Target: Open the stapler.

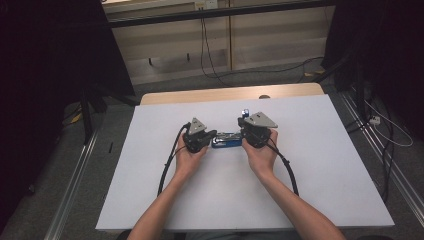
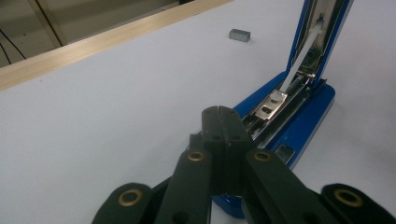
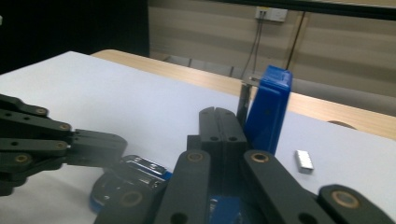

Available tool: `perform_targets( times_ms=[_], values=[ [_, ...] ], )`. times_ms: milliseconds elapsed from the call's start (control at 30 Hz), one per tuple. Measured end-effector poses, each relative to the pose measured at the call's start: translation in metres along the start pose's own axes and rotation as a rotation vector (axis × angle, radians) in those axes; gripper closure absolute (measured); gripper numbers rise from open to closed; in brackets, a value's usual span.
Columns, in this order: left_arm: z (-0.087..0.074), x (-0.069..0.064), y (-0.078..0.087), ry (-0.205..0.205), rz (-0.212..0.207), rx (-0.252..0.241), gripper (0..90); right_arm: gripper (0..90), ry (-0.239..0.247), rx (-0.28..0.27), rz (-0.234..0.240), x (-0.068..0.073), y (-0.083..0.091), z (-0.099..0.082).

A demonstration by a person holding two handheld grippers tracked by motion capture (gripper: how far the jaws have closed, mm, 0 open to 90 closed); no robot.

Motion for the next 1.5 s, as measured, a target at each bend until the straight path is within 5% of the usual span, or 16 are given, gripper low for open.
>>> perform_targets(
  times_ms=[300,400,1000,1500],
  values=[
    [0.0,-0.002,0.0,-0.027,0.009,0.008,90.0,90.0,-0.018,-0.004,-0.058,-0.026,0.006,-0.002],
    [0.0,-0.001,0.0,-0.02,0.005,0.006,90.0,90.0,-0.102,0.015,-0.054,-0.043,0.008,-0.005],
    [0.0,-0.001,0.0,-0.02,0.006,0.007,90.0,90.0,-0.06,0.068,-0.067,-0.06,0.01,-0.018],
    [0.0,-0.002,0.0,-0.013,0.01,0.001,90.0,90.0,-0.05,0.124,-0.022,-0.072,0.008,-0.029]
  ],
)
Point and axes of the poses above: each handheld gripper's, and its own axes: y roughly backward along the jaws, z roughly out of its top, x roughly to its left, the point moved 4 cm from there along -y, roughly forward along the jaws, and after that the axes turned 4 degrees about -y, right-handed, at the moved point
